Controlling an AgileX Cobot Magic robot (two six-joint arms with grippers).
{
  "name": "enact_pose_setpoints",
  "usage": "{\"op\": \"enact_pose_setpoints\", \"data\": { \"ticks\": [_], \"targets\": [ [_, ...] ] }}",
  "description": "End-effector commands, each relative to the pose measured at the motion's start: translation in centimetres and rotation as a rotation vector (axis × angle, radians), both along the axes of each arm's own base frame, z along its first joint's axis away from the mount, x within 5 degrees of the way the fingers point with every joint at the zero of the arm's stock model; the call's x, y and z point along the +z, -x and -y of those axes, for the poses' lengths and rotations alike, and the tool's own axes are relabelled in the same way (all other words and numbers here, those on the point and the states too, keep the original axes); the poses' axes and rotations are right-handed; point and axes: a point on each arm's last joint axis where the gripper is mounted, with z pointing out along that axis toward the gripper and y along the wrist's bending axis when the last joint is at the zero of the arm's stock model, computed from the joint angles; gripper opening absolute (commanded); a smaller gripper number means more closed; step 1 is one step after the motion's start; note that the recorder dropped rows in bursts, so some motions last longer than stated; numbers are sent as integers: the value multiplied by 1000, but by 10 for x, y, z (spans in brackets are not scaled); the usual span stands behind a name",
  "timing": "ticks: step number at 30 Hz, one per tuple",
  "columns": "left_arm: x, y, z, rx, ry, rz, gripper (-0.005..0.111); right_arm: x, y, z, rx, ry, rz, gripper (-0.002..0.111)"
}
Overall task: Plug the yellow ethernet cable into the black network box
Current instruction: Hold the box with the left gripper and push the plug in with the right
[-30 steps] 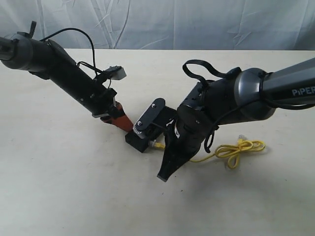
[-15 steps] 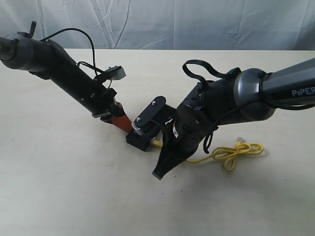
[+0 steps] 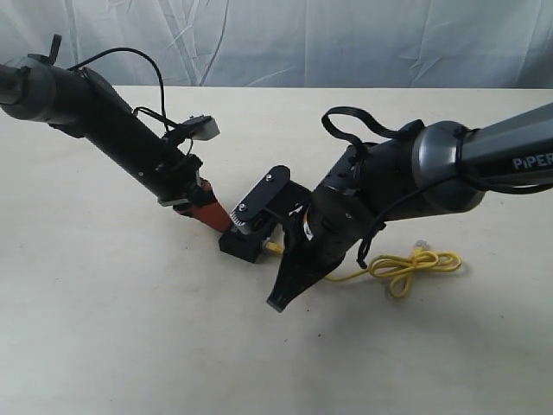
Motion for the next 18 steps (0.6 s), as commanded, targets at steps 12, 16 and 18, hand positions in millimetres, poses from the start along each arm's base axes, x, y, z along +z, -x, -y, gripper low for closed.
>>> {"op": "enact_pose_setpoints", "data": {
  "ticks": [12,16,18],
  "targets": [
    [-5,0,0,-125,-9,118,0,8,-6,-6,37,-62,72,-1],
    [-5,0,0,-127,-12,118,0,8,-6,-6,37,-60,71,-1],
    [-5,0,0,-127,-12,118,0,8,-6,-6,37,-60,71,-1]
  ]
}}
